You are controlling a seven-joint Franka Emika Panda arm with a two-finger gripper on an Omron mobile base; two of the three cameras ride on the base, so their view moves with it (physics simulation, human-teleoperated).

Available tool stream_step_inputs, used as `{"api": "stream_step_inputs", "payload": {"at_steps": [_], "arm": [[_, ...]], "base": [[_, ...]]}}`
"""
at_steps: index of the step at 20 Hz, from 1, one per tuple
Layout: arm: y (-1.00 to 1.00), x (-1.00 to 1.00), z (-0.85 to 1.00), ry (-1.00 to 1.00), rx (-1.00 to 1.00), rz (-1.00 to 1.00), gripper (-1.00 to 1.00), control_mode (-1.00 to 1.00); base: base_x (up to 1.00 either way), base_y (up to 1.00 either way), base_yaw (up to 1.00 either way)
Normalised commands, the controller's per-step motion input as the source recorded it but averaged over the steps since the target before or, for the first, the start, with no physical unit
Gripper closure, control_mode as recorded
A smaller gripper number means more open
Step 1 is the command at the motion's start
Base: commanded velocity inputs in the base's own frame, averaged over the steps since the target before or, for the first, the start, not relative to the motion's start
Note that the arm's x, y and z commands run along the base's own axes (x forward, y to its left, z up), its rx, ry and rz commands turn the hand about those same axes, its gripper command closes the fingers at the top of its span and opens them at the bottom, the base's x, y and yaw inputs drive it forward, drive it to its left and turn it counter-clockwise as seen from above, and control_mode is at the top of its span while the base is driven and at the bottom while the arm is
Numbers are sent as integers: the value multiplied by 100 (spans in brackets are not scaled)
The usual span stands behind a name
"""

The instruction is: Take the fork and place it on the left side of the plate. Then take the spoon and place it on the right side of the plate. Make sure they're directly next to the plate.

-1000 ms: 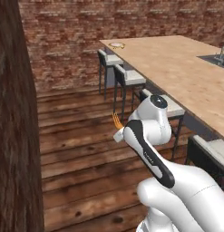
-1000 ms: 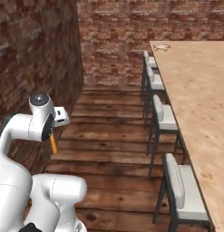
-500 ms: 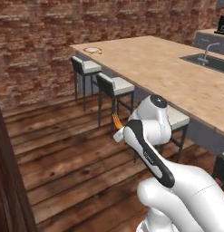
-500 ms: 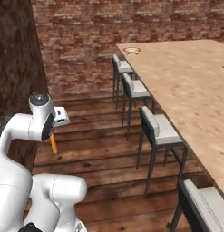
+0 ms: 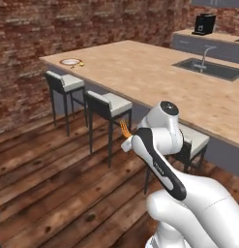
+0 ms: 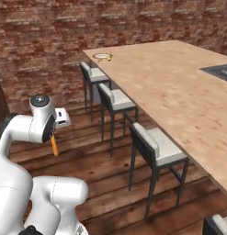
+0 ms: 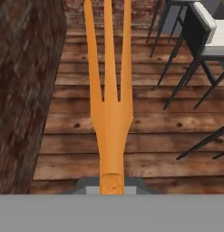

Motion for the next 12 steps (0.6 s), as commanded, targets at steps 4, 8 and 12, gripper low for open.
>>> {"api": "stream_step_inputs", "payload": {"at_steps": [4, 8, 12], "arm": [[0, 0, 0, 0, 0, 0, 100, 100], [0, 0, 0, 0, 0, 0, 100, 100], [0, 0, 0, 0, 0, 0, 100, 100]], "base": [[100, 79, -40], [100, 80, -40], [99, 84, -38]]}}
